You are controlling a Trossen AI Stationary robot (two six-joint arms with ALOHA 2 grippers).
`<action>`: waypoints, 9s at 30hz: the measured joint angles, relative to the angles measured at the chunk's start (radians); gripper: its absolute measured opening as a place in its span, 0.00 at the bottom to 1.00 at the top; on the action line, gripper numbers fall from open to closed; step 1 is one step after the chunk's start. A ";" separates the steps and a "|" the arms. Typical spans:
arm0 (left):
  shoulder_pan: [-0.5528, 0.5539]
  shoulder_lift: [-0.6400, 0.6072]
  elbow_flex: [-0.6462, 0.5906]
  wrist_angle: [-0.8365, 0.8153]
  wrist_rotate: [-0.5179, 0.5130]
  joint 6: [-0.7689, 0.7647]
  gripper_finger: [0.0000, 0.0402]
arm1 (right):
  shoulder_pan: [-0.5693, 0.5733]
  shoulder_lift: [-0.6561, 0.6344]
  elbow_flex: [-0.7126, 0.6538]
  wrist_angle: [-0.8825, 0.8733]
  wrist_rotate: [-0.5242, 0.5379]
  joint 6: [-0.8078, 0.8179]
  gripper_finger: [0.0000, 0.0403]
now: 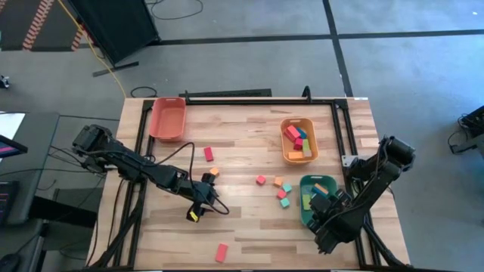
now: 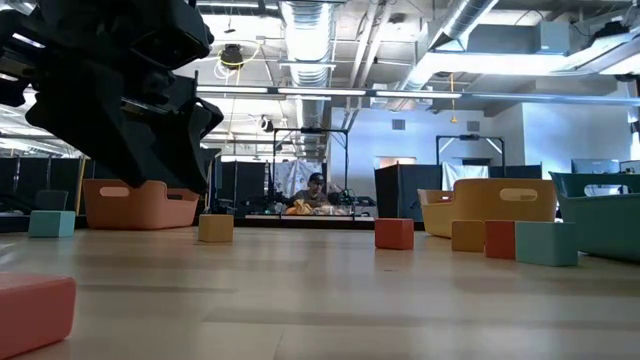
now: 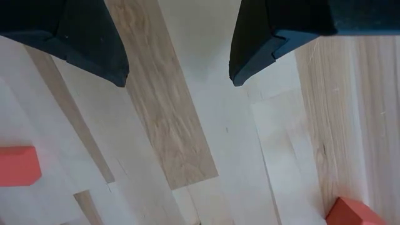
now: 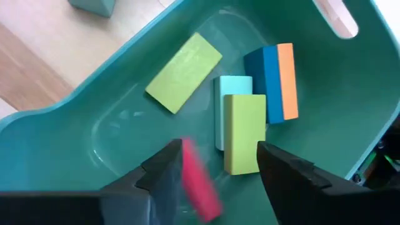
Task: Sort blocks by size
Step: Put the top square blue block into the orange bin, then put the small rectangular red block into the green bin
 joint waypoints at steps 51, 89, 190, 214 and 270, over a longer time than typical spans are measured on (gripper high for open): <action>0.074 -0.295 0.002 -0.526 -0.296 -0.239 0.66 | -0.267 0.000 0.135 0.428 0.692 -0.724 0.61; 0.225 -0.303 0.002 -1.007 -0.126 -0.539 0.66 | -0.573 0.209 0.119 1.068 0.547 -1.476 0.61; 1.292 -0.105 0.248 -0.898 -0.199 0.180 0.37 | -0.554 0.208 0.119 1.084 0.522 -1.464 0.61; 1.193 -0.118 0.305 -0.926 -0.182 0.298 0.58 | -0.554 0.208 0.119 1.083 0.522 -1.465 0.61; 0.678 0.270 0.300 -0.464 -0.047 0.805 0.57 | -0.482 0.208 0.119 0.999 0.476 -1.350 0.61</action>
